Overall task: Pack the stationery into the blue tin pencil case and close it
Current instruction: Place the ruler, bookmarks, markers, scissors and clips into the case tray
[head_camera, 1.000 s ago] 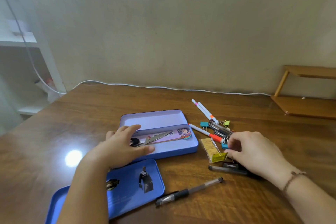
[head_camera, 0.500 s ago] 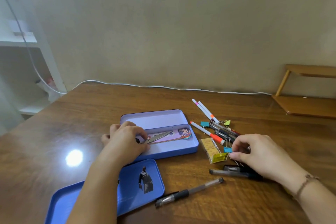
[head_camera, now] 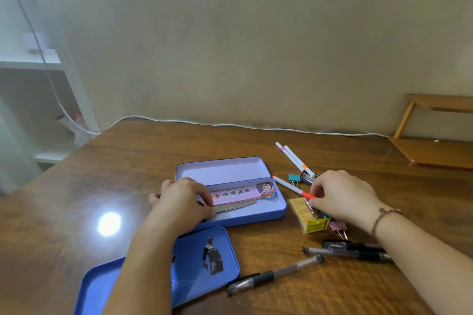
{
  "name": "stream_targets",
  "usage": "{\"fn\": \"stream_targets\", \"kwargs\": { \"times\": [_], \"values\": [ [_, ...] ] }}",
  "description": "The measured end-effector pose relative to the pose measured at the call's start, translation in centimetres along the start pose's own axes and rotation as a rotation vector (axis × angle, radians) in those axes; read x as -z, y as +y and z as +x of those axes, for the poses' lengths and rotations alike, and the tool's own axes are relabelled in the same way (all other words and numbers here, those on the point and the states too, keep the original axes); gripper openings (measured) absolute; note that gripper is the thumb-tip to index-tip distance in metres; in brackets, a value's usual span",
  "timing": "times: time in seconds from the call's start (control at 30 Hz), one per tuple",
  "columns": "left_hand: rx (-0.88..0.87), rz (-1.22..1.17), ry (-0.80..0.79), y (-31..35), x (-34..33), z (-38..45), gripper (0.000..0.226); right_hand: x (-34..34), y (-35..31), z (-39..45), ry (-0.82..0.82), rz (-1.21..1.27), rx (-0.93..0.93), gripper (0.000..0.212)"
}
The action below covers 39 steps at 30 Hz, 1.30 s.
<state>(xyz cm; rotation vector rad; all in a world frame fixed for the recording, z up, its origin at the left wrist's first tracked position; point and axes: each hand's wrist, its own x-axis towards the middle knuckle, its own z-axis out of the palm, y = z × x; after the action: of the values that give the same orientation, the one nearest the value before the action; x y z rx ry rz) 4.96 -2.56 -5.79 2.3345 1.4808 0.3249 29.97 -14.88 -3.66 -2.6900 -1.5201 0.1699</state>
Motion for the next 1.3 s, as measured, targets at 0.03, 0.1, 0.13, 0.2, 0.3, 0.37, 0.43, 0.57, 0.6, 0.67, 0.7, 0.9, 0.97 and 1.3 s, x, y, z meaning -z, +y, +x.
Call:
{"fn": "stream_targets", "kwargs": {
  "times": [0.03, 0.1, 0.13, 0.2, 0.3, 0.37, 0.43, 0.57, 0.6, 0.67, 0.7, 0.9, 0.97, 1.3],
  "values": [
    [-0.002, -0.010, -0.005, -0.2, 0.1, 0.1, 0.013, 0.0, -0.2, 0.2, -0.004, -0.002, -0.008, 0.013],
    [0.002, -0.096, 0.041, -0.8, 0.3, 0.5, 0.010, 0.2, -0.2, 0.1, 0.038, 0.012, -0.029, 0.013],
    [0.016, -0.167, 0.096, -1.1, 0.5, 0.6, 0.013, 0.5, -0.2, 0.0, 0.092, 0.021, -0.031, 0.014],
    [0.066, -0.260, 0.221, -1.8, 0.7, 0.8, 0.021, 1.1, -0.6, -0.3, 0.237, 0.038, 0.009, 0.016],
    [0.162, -0.280, 0.254, -2.8, 0.9, 0.9, 0.026, 1.1, -3.0, -0.2, 0.308, 0.124, 0.241, 0.018],
    [0.197, -0.297, 0.237, -3.1, 0.8, 0.9, 0.024, 0.2, -5.5, 0.3, 0.240, 0.051, 0.419, 0.022],
    [0.207, -0.313, 0.228, -3.2, 0.9, 1.0, 0.025, -0.9, -7.5, 1.0, 0.234, -0.054, 0.522, 0.026],
    [0.189, -0.309, 0.208, -2.9, 0.9, 1.0, 0.021, -1.7, -9.6, 2.2, 0.268, -0.099, 0.562, 0.024],
    [0.186, -0.305, 0.203, -2.9, 0.9, 0.9, 0.020, -1.8, -10.0, 2.3, 0.283, -0.094, 0.583, 0.022],
    [0.178, -0.289, 0.195, -2.8, 1.0, 0.9, 0.021, -2.1, -10.7, 2.4, 0.307, -0.071, 0.617, 0.020],
    [0.171, -0.279, 0.190, -2.8, 1.0, 0.9, 0.022, -2.2, -11.0, 2.5, 0.321, -0.063, 0.622, 0.020],
    [0.135, -0.254, 0.187, -2.8, 1.0, 0.8, 0.025, -2.7, -12.3, 2.7, 0.267, 0.013, 0.578, 0.020],
    [0.128, -0.255, 0.189, -2.7, 1.0, 0.7, 0.022, -2.0, -11.3, 2.1, 0.283, 0.029, 0.566, 0.023],
    [0.094, -0.178, 0.163, -2.0, 1.0, 0.6, 0.020, 1.8, 6.8, -0.6, 0.118, -0.028, -0.050, 0.002]
  ]
}}
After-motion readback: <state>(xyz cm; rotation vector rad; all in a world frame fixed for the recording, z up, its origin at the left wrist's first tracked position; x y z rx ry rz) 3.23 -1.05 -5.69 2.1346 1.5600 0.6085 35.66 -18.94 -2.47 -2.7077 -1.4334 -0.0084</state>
